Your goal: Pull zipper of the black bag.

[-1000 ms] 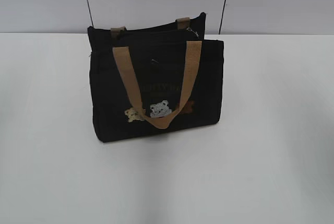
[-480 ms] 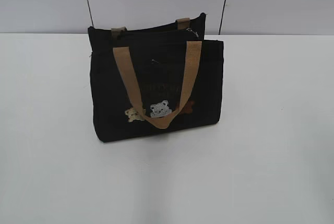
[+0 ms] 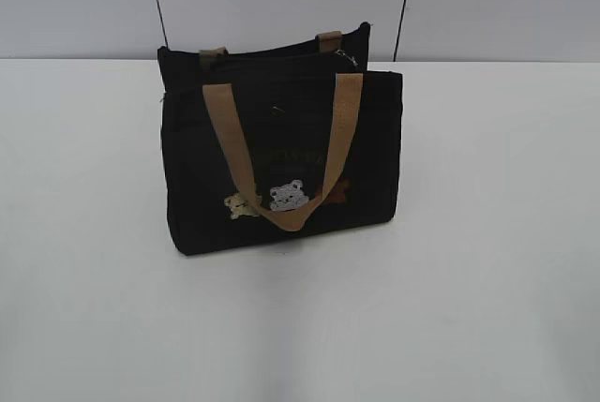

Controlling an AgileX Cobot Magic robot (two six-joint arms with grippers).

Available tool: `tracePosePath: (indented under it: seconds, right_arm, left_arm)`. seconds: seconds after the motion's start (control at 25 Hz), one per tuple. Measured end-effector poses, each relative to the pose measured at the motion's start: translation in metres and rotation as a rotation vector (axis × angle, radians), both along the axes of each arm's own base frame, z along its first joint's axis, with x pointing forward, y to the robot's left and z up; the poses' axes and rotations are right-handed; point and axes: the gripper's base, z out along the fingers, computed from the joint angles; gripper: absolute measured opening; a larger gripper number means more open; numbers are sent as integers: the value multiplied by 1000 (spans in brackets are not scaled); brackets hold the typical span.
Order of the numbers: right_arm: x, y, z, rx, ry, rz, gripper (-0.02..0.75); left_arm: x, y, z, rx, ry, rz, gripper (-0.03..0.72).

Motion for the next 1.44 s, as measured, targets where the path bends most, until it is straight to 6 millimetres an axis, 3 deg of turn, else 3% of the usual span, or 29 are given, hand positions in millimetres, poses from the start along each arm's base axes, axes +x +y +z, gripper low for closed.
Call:
tracePosePath:
  seconds: [0.24, 0.76, 1.12, 1.44]
  right_arm:
    - [0, 2, -10, 20, -34, 18, 495]
    - [1, 4, -10, 38, -43, 24, 496]
    - [3, 6, -10, 43, -46, -147, 496]
    - [3, 6, -10, 43, -47, -162, 496]
  left_arm:
    - [4, -3, -1, -6, -34, -34, 460]
    - [4, -3, -1, -7, -39, -33, 458]
    - [4, -3, -1, -8, -41, -32, 454]
    - [4, -3, -1, -8, -40, -32, 442]
